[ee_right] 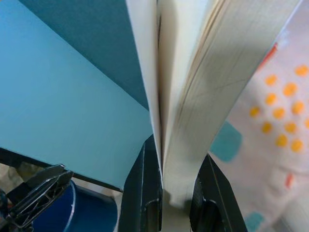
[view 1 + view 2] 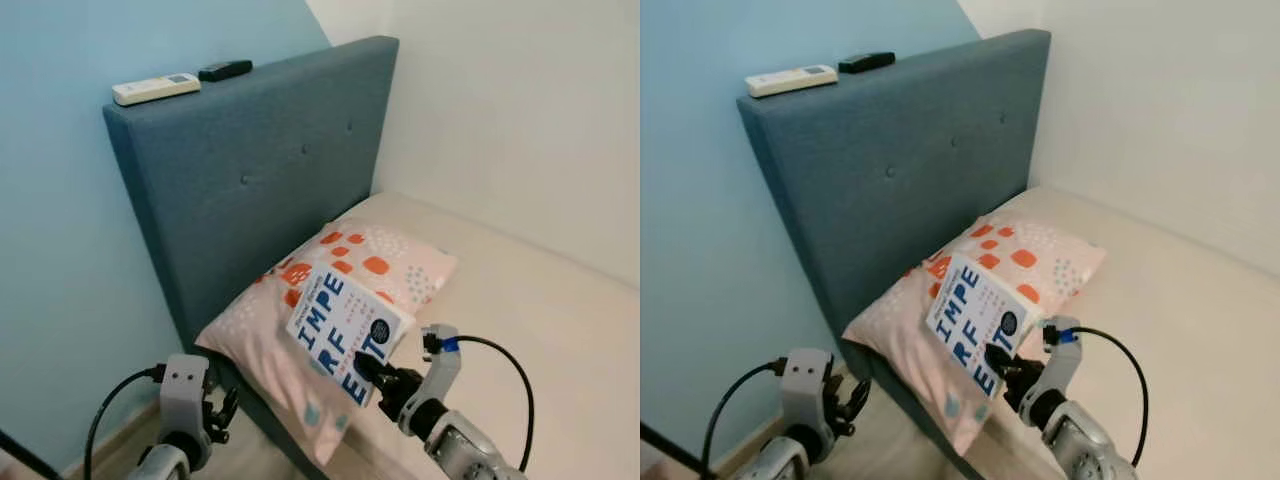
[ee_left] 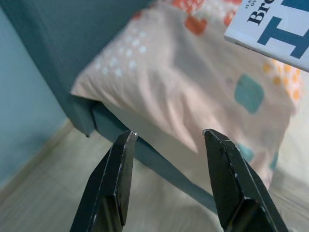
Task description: Clean up the room
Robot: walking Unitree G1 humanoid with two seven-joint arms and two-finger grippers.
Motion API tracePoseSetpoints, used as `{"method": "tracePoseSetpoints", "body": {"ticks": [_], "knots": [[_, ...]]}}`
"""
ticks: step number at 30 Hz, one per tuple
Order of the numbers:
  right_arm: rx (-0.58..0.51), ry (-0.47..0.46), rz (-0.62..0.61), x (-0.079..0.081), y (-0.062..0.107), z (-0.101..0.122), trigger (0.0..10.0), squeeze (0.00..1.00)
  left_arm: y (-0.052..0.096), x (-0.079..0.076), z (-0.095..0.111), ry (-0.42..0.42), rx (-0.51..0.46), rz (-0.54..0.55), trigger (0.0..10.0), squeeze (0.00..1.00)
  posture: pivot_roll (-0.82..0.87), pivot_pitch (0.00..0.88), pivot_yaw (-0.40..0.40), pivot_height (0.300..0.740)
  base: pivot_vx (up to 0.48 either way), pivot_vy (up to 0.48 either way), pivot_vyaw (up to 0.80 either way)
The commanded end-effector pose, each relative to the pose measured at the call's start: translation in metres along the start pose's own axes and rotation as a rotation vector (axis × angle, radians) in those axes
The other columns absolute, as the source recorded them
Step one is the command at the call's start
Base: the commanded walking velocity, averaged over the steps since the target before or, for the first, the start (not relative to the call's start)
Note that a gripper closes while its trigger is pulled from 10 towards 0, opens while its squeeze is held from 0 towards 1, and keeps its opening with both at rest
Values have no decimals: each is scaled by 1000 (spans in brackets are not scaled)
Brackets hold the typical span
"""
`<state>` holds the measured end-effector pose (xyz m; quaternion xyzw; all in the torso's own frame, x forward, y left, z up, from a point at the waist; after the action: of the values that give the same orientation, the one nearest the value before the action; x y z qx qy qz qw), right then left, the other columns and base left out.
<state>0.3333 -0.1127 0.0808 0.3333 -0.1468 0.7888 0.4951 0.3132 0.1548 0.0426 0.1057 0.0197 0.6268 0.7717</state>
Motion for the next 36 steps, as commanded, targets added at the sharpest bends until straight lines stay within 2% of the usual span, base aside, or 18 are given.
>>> {"method": "tracePoseSetpoints", "body": {"ticks": [1, 7, 16, 27, 36], "knots": [[-42, 16, 12, 2, 0, 9, 10000, 0, 2, -1, -9, -4, 25, 4, 10000, 0, 32, 132, -54, 721, 0, 0, 0], [-93, 35, -21, -8, 2, 10, 10000, 0, -2, -2, -8, -18, 16, 18, 10000, 0, 31, 131, -56, 731, 0, 0, 0], [-92, 101, -136, -29, 7, 4, 10000, 0, -4, -1, -8, -23, 17, 27, 10000, 0, 27, 124, -55, 731, 0, 0, 0], [-84, 122, -147, -30, 4, -3, 10000, 0, -6, -5, -8, -38, 9, 15, 10000, 0, 26, 116, -55, 731, 0, 0, 0], [-86, 122, -151, -33, 4, -3, 10000, 0, -6, -3, -8, -38, 6, 30, 10000, 0, 25, 116, -58, 731, 0, 0, -800]]}}
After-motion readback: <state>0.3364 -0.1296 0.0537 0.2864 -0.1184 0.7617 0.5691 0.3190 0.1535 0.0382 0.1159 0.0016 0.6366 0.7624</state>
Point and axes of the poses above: a point about 5 cm out from each wrist's last joint towards the gripper, its own y axis pointing back from the gripper into the wrist, its own z axis along the axis of the wrist's last joint, x = y × z, the point moved 6 cm from there along -y, pointing out of the wrist towards the gripper, and after that the axes turned 11 degrees about -y, right-handed, at the moved point
